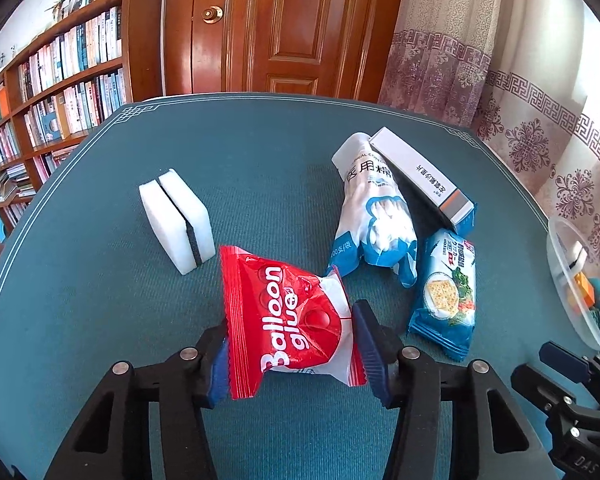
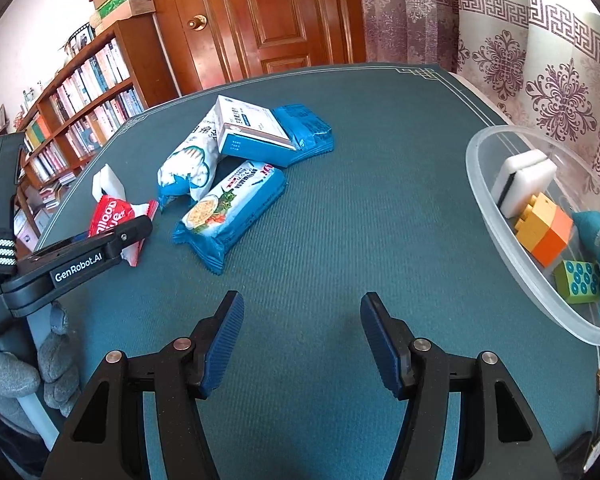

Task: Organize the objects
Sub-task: 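Grasp the red Balloon glue packet with the left gripper, then lift the glue packet with the left gripper while the right grasps the cracker packet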

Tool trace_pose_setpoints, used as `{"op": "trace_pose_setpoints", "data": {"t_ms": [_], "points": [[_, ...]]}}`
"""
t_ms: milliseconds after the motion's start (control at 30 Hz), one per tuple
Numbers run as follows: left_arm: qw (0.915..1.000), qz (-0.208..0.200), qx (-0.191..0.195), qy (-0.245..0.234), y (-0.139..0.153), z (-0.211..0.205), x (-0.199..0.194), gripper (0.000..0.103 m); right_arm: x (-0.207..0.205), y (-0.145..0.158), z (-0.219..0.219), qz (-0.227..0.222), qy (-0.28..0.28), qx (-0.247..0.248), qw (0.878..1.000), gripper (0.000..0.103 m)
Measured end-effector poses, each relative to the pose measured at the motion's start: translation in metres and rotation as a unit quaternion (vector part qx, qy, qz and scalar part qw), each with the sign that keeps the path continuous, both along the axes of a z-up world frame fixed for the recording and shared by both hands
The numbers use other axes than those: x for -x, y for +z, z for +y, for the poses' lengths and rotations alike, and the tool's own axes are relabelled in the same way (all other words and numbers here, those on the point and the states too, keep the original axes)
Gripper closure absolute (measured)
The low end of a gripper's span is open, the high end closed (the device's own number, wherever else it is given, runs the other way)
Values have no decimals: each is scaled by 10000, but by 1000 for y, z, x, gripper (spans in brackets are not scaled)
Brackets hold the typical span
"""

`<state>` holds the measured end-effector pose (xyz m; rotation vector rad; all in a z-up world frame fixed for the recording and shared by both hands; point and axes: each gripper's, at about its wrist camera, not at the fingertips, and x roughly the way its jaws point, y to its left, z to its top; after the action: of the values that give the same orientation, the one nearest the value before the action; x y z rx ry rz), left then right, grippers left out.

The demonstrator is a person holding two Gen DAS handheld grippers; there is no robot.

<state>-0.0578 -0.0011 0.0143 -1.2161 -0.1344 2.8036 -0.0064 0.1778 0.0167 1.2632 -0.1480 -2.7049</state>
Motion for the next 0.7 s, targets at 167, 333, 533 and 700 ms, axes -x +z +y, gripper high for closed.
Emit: {"op": "trace_pose_setpoints", "data": {"t_ms": [167, 333, 533, 700], "points": [[9999, 97, -20, 61, 4, -2, -3, 47, 21, 2, -8, -18, 14, 220, 9998, 41], [9998, 151, -49, 85, 7, -5, -5, 47, 40, 8, -16, 48, 27, 415, 9991, 41], [9997, 146, -67, 160, 7, -6, -6, 47, 64, 8, -31, 31, 96, 459, 9989, 41], [9997, 134, -76, 183, 6, -7, -6, 47, 80, 2, -43, -15, 120, 357, 9993, 41]]}}
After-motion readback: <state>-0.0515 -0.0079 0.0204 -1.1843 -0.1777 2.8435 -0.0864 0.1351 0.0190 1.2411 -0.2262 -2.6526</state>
